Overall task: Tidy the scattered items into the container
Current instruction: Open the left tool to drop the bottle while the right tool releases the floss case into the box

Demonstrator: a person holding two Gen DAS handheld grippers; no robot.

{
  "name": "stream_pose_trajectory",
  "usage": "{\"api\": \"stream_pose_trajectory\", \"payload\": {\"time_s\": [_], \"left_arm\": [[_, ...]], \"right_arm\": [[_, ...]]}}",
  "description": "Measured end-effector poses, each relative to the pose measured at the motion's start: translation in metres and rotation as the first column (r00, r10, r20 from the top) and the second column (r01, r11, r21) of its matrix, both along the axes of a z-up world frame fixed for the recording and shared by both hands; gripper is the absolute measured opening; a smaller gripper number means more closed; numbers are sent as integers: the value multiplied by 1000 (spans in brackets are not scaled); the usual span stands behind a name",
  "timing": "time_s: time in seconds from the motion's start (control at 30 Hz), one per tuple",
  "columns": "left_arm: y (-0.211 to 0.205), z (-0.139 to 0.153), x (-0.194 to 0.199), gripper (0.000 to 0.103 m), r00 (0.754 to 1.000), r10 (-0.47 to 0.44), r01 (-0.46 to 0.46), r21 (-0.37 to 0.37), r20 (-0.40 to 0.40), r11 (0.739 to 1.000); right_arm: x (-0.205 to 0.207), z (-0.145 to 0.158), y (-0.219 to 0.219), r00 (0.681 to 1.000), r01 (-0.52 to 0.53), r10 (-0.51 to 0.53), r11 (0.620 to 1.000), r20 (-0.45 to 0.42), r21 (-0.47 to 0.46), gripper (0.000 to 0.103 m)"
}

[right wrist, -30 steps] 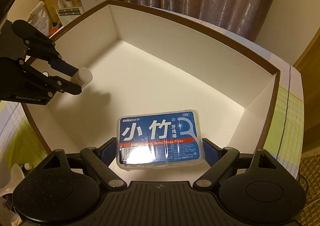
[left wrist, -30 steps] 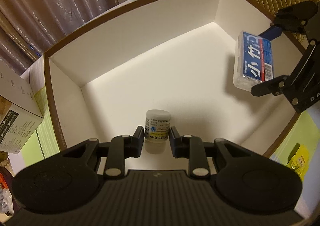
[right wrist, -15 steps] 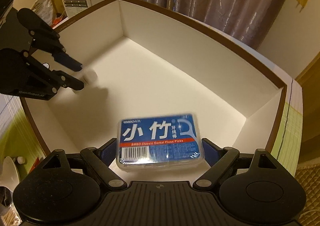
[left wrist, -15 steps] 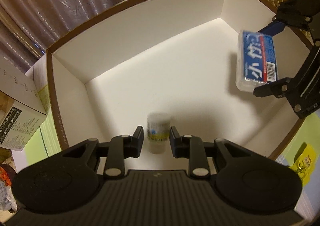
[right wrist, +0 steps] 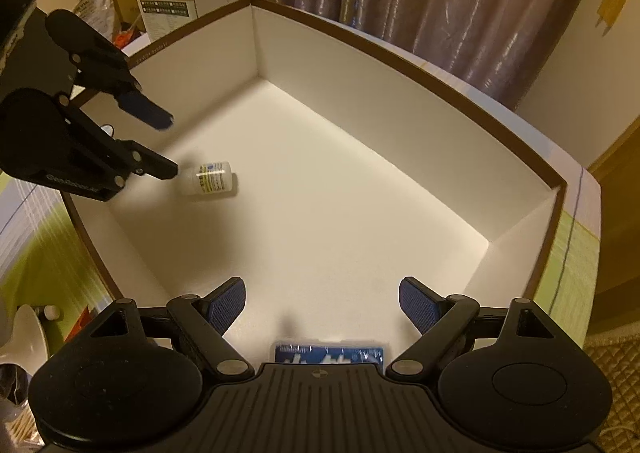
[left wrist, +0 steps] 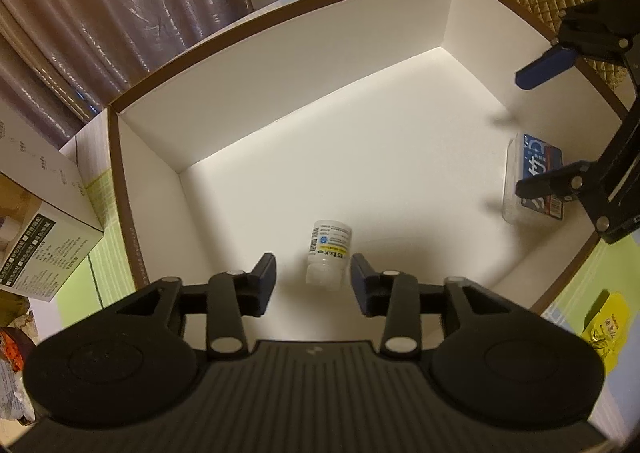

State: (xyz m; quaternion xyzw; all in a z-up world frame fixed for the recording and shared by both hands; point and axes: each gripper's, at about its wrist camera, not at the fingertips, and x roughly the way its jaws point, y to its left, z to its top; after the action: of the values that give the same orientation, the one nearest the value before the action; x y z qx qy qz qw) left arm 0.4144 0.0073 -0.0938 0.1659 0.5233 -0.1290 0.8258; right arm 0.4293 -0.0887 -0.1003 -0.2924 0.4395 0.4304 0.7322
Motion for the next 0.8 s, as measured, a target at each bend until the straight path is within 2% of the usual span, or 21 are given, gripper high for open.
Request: {"api": "stream_pose_trajectory", "payload": {"time_s": [0.27, 0.43, 0.8], "left_arm": [[0, 8, -7, 41, 1000, 5, -6, 8, 7, 1000], [-4, 21, -19, 54, 999, 10, -10, 12, 43, 1000], [-1, 58, -68, 54, 994, 4, 1, -42, 105, 999]], "right_arm": [[-6, 10, -11, 1000, 27, -27, 1000, -6, 1, 89], [-11, 17, -20, 998, 59, -59, 998, 10, 13, 89], [-32, 44, -56, 987, 156, -158, 979, 5, 129, 89]]}}
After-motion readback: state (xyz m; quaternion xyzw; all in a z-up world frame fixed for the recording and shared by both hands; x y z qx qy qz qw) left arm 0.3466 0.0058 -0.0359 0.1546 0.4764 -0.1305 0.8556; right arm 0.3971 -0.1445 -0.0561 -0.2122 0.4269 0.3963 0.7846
